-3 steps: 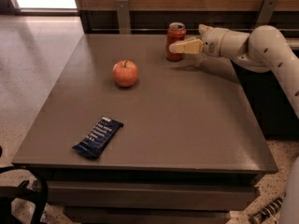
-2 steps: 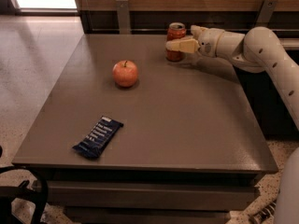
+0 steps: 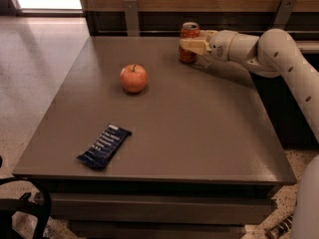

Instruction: Move coke can near rxbar blueberry

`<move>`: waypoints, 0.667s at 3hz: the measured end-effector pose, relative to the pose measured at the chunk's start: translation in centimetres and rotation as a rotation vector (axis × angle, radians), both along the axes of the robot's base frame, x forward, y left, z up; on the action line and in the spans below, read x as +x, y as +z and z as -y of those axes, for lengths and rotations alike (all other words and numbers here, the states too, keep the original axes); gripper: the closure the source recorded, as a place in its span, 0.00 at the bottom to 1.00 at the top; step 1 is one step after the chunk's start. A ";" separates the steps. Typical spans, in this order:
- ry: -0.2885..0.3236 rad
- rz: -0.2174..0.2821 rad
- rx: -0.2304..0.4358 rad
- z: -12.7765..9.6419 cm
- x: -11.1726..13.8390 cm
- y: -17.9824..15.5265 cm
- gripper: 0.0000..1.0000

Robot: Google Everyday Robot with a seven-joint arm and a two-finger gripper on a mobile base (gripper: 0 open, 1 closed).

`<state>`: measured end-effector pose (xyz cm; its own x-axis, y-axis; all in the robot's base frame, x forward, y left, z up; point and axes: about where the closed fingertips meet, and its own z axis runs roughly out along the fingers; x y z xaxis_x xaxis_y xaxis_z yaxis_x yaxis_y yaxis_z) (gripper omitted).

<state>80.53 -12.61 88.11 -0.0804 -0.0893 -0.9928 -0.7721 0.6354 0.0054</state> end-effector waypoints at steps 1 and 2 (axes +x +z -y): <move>0.006 -0.001 0.001 -0.5 0.0 -0.1 0.95; 0.009 -0.002 0.001 -0.7 0.1 -0.1 1.00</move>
Offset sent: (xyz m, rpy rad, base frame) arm 0.0003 0.0031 -0.0005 0.0007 0.0009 0.0041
